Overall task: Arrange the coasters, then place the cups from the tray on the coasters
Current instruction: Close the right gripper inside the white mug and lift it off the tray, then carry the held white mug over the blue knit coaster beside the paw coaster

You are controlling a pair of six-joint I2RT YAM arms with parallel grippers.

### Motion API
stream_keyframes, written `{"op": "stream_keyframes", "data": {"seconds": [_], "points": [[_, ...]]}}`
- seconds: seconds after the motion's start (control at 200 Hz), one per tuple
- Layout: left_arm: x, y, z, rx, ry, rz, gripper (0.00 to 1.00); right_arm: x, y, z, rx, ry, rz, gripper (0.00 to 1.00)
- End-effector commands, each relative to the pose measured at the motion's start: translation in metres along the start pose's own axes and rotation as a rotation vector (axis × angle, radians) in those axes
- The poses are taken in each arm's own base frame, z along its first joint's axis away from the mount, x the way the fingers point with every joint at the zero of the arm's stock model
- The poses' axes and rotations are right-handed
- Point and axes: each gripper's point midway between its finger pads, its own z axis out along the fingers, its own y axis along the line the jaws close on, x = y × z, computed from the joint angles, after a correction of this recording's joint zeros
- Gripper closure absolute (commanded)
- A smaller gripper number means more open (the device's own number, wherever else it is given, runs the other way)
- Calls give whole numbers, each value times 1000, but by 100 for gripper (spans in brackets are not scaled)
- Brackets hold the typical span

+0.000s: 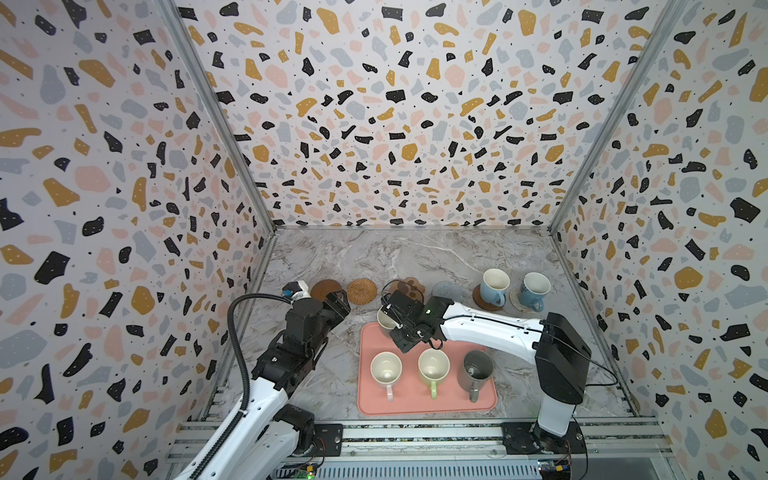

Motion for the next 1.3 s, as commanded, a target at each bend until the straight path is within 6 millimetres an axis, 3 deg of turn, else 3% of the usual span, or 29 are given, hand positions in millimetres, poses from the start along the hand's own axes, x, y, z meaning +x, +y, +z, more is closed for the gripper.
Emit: {"op": "stream_keyframes", "data": {"seconds": [0.0,0.43,0.871,1.291], "points": [[-6,-3,-4,19,-25,-13,22,-26,-7,-35,-2,-104,28,87],[-3,-2,-2,17,-19,-12,22,-35,-52,-44,56,-116,115,87],[-4,-5,-2,24,-15,-9,22,-44,-144,-53,171,-146,266,88],[-3,-5,-2,29,-14,-15,22,-47,-202,-44,216,-140,398,88]]}}
